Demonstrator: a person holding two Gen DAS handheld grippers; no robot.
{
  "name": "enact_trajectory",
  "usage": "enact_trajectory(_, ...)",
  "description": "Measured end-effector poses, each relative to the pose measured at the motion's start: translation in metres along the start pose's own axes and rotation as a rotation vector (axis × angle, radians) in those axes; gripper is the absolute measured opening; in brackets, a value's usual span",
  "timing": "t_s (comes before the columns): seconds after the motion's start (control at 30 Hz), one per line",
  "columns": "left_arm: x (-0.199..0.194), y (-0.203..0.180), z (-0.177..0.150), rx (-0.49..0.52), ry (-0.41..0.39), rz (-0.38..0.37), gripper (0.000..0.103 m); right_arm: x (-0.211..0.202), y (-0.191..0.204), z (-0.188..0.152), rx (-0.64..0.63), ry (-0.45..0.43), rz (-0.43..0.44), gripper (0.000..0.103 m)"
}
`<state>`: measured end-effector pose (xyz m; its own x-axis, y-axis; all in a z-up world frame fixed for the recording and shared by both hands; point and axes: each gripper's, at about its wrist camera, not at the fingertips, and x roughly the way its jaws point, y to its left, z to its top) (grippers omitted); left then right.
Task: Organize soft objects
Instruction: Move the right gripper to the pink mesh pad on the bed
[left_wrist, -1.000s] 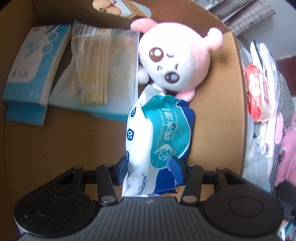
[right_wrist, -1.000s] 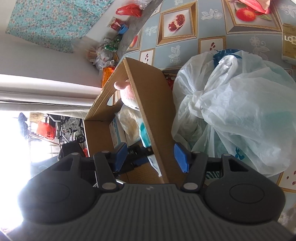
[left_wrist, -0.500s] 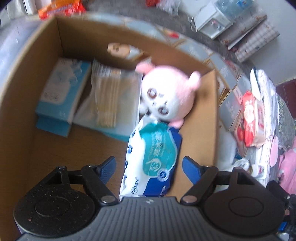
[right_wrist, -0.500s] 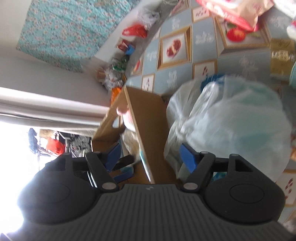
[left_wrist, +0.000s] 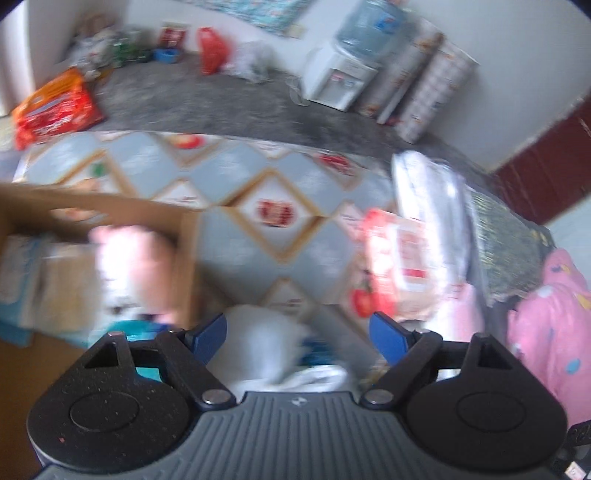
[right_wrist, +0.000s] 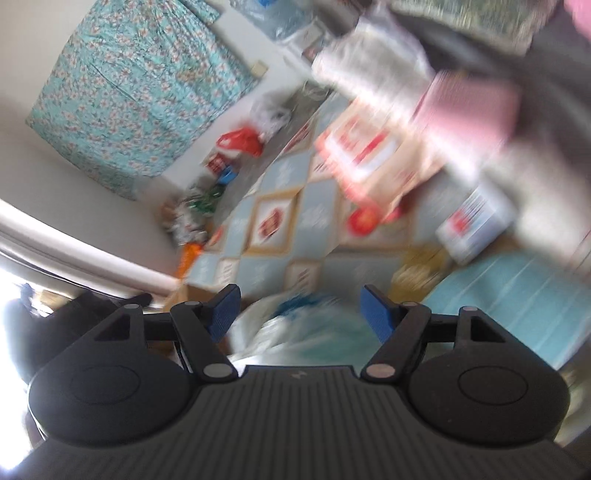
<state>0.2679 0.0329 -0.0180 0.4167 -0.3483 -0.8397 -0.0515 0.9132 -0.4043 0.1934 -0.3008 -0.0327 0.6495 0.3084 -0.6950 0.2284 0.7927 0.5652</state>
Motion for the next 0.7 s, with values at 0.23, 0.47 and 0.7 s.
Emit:
enact_trajectory(0.23, 0.066, -0.092, -0.019, 0.104, 0.074, -0.066, 0.086, -0.028, -0.064, 0.051, -0.172, -0.031, -0.065, 0.072)
enact_trajectory(0.47, 0.133, -0.153, -0.042, 0.231, 0.135, -0.079, 0.068, -0.017, -0.118, 0.117, -0.224, -0.055, -0.015, 0.072)
enact_trajectory(0.7, 0.188, -0.193, -0.051, 0.299, 0.170, -0.159, 0.048, 0.035, -0.149, 0.167, -0.262, 0.033, 0.037, 0.070)
